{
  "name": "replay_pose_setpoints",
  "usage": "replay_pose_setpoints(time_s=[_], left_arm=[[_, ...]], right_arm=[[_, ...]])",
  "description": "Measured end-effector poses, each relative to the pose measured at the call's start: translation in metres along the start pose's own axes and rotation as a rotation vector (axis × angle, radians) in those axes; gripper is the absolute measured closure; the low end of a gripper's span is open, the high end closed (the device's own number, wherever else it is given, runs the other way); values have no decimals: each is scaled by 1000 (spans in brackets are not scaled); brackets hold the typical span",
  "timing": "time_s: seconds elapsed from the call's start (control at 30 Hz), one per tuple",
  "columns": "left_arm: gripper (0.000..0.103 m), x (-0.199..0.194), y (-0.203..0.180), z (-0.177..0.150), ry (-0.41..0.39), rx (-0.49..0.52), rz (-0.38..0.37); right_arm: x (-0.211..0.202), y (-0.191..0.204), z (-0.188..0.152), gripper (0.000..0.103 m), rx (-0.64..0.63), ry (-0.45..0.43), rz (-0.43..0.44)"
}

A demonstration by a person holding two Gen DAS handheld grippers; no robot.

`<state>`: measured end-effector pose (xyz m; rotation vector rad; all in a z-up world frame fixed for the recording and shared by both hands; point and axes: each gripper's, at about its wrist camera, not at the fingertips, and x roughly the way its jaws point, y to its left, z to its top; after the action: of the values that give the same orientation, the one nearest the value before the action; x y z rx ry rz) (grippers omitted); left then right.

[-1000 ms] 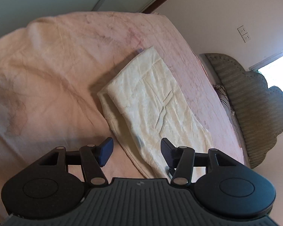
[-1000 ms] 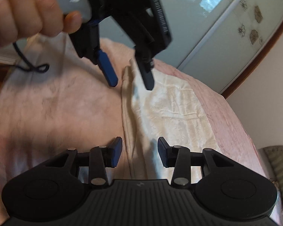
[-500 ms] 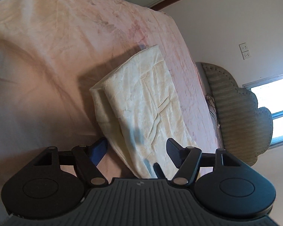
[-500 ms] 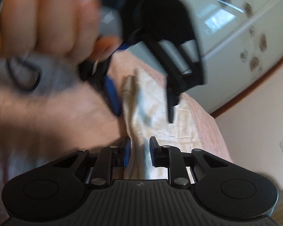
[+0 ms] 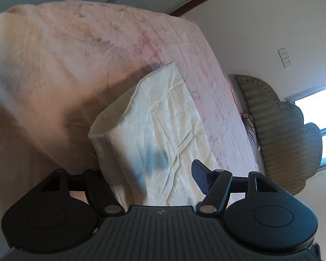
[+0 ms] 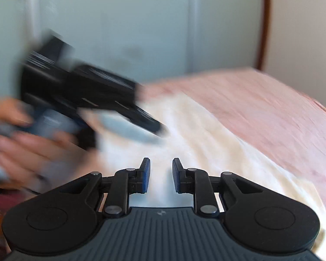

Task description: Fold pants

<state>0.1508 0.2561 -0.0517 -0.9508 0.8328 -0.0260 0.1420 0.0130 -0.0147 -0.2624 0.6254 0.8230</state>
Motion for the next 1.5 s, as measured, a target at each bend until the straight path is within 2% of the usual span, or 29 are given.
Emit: replay_pose_setpoints(time_s=[0.03, 0.07, 0.1, 0.13, 0.17, 0.23, 0.3, 0.4, 0.43, 0.53, 0.63, 0.77, 0.9, 1.07, 1.23, 1.5], left_arm=[[37, 1, -2, -1, -10, 19, 10], [45, 2, -3, -1, -20, 38, 28], [52, 2, -6, -3, -31, 60, 57], [70, 2, -8, -3, -43, 91, 90], [84, 1, -11, -4, -59, 123, 119], [86, -1, -15, -8, -84, 159, 135], [87, -5, -27, -16, -129, 232, 171], [90, -18, -68, -46, -250, 465, 273], [91, -22, -82, -57, -283, 538, 285], [91, -38, -121, -88, -345, 711, 249], [90, -46, -153, -114, -336, 816, 184], [90, -44, -194, -153, -332, 905, 98], [88, -35, -230, -196, -304, 979, -9], [85, 0, -262, -251, -208, 1061, -77], [83, 28, -281, -307, -163, 1144, -113], [80, 70, -295, -357, -60, 1204, -168]], right_arm=[[11, -5, -4, 82, 15, 45, -3], [20, -11, -10, 82, 17, 84, 12], [23, -11, -13, 82, 16, 75, 17], [23, -12, -13, 82, 27, 66, 22], [20, -13, -12, 81, 45, 63, 29], [13, -18, -8, 81, 67, 5, 36], [15, -21, 0, 81, 77, -12, 39], [29, -32, 15, 81, 80, -21, 33], [31, -37, 14, 81, 90, -24, 33], [22, -44, 15, 81, 122, -78, 31], [-9, -53, 12, 81, 141, -163, 39], [-65, -71, -3, 81, 143, -300, 1], [-123, -99, -32, 81, 176, -370, -85], [-168, -136, -80, 81, 228, -384, -185], [-202, -161, -131, 81, 303, -371, -243], [-235, -183, -180, 81, 334, -319, -348]])
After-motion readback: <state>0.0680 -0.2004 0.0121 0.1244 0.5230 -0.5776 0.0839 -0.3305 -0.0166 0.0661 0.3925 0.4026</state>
